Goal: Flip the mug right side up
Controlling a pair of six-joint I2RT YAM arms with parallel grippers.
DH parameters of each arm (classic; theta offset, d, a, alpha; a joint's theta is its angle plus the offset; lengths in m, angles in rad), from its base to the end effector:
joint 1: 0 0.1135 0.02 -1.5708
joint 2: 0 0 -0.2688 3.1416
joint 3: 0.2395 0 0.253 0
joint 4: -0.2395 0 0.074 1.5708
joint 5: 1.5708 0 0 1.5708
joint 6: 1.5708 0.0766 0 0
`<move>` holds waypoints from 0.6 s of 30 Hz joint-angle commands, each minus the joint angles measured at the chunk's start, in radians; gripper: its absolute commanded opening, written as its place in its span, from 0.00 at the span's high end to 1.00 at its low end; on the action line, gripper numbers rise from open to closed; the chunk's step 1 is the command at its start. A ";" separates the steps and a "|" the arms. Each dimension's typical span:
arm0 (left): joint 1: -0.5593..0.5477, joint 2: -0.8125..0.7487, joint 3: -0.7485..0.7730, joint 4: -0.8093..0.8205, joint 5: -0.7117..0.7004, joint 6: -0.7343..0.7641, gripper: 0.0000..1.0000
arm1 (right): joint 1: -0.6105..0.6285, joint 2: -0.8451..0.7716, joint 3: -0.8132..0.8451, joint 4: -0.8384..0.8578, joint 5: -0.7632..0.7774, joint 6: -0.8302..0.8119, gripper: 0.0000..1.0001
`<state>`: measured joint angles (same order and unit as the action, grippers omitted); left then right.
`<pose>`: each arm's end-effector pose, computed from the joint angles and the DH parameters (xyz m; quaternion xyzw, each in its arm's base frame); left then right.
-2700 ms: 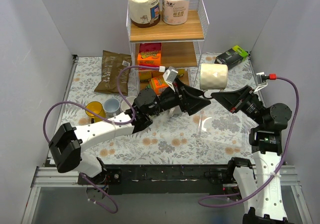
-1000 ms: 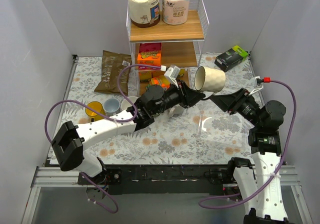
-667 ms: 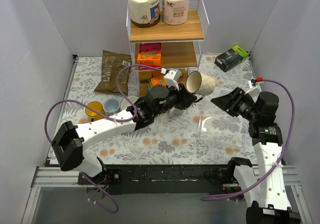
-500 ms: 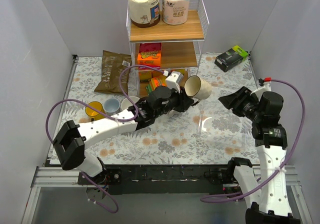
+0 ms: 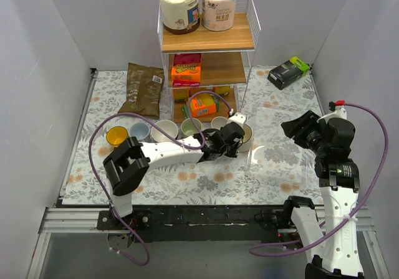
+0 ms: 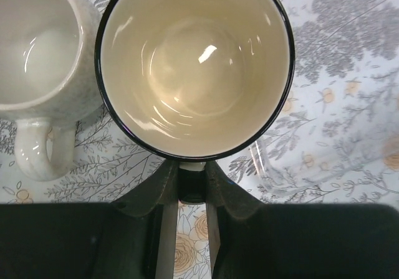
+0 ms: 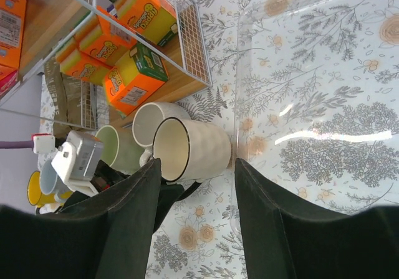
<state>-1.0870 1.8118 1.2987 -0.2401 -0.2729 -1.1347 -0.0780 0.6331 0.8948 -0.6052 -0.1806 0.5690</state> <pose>0.2209 -0.3760 0.2051 -0.0757 0.9075 -0.2975 0.2867 0.1664 0.0008 0.3438 0.2096 0.7885 0.2109 0.5384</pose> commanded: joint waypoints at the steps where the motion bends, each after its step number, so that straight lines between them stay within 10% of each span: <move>1: -0.033 -0.020 0.111 -0.067 -0.158 -0.023 1.00 | 0.000 0.005 0.009 0.004 0.018 -0.017 0.42; 18: -0.097 0.110 0.194 -0.171 -0.380 0.004 1.00 | -0.002 -0.009 -0.020 0.010 0.020 -0.018 0.42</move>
<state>-1.1675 1.9453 1.4425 -0.4065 -0.5198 -1.1450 -0.0780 0.6281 0.8848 -0.6220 -0.1696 0.5682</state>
